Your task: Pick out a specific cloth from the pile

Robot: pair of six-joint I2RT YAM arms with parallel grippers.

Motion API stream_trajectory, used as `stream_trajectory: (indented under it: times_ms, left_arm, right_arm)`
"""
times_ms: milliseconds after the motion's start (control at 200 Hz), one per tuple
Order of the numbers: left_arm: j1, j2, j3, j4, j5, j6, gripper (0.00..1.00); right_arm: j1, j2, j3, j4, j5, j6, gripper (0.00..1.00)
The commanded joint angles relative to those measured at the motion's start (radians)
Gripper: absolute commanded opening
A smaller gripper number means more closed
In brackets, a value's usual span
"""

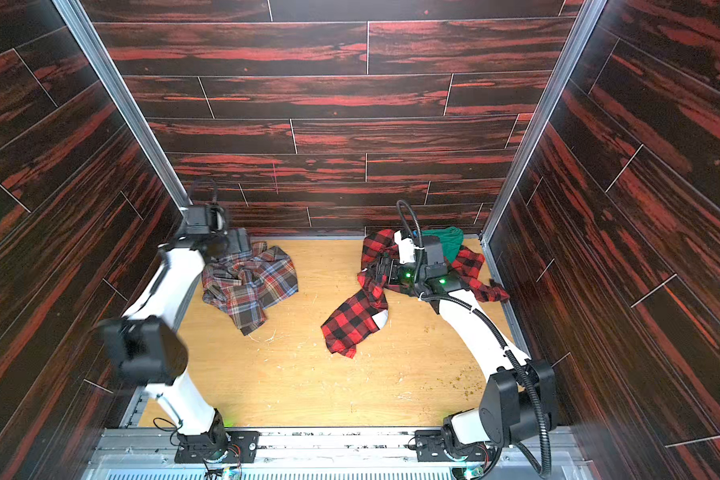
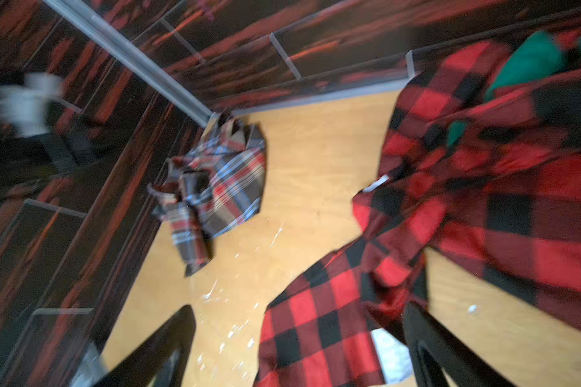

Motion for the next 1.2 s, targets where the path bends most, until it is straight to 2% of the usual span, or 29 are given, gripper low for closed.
stream_trajectory:
  times_ms: [0,75,120,180,276,336,366,401,451,511,566,656,707,817,837,937,992,1042,1117,1198]
  left_arm:
    - [0.007,-0.199,-0.246,0.068,-0.069,-0.031,0.99]
    - [0.012,-0.402,-0.558,0.262,-0.12,-0.055,0.99]
    - [0.013,-0.512,-0.762,0.41,-0.163,-0.057,0.99]
    - [0.009,-0.638,-1.029,0.634,-0.153,0.02,0.99]
    - [0.006,-0.754,-1.424,1.084,-0.208,0.012,0.99]
    - [0.007,-0.76,-1.548,1.293,-0.276,-0.022,0.99]
    - [0.007,-0.767,-1.553,1.29,-0.302,-0.033,0.99]
    - [0.008,-0.774,-1.515,1.199,-0.31,-0.035,0.99]
    - [0.011,-0.737,-1.461,1.14,-0.266,0.023,0.99]
    - [0.01,-0.646,-1.427,1.184,-0.188,0.057,0.99]
    - [0.01,-0.542,-1.401,1.271,-0.148,0.036,0.99]
    - [0.01,-0.37,-1.353,1.412,-0.088,0.027,0.99]
    - [0.009,-0.27,-1.325,1.454,-0.075,0.032,0.99]
    - [0.014,-0.083,-1.32,1.701,-0.11,0.008,0.99]
    - [0.019,-0.085,-1.315,1.688,-0.106,0.003,0.99]
    - [0.026,-0.181,-1.254,1.381,-0.09,0.003,0.99]
    - [0.025,-0.159,-1.237,1.388,-0.104,-0.004,0.99]
    - [0.026,-0.148,-1.218,1.37,-0.091,0.005,0.99]
    - [0.024,-0.16,-1.183,1.28,-0.065,0.026,0.99]
    - [0.023,-0.152,-1.175,1.277,-0.021,0.043,0.99]
  right_arm:
    - [-0.011,-0.145,-0.13,0.1,0.208,-0.025,0.98]
    - [-0.014,-0.288,-0.331,0.269,0.429,-0.064,0.99]
    - [-0.014,-0.371,-0.465,0.39,0.549,-0.13,0.99]
    - [-0.015,-0.437,-0.618,0.531,0.668,-0.226,0.99]
    - [-0.017,-0.419,-0.74,0.564,0.784,-0.364,0.99]
    - [-0.022,-0.396,-0.833,0.655,0.761,-0.429,0.99]
    - [-0.032,-0.384,-0.883,0.731,0.722,-0.435,0.99]
    - [-0.05,-0.366,-0.945,0.833,0.677,-0.411,0.99]
    - [-0.073,-0.316,-1.026,1.054,0.618,-0.381,0.99]
    - [-0.085,-0.253,-1.035,1.17,0.549,-0.406,0.99]
    - [-0.091,-0.173,-1.02,1.266,0.54,-0.418,0.99]
    - [-0.125,-0.072,-0.977,1.35,0.487,-0.419,0.99]
    - [-0.132,-0.069,-0.929,1.246,0.5,-0.401,0.99]
    - [-0.15,-0.065,-0.924,1.24,0.51,-0.377,0.99]
    - [-0.156,-0.071,-0.929,1.239,0.501,-0.372,0.99]
    - [-0.189,-0.105,-0.963,1.261,0.481,-0.368,0.99]
    - [-0.201,-0.128,-0.979,1.272,0.51,-0.413,0.99]
    - [-0.247,-0.164,-0.991,1.261,0.514,-0.383,0.99]
    - [-0.358,-0.168,-1.005,1.295,0.371,-0.325,0.99]
    - [-0.441,-0.081,-0.999,1.393,0.25,-0.268,0.99]
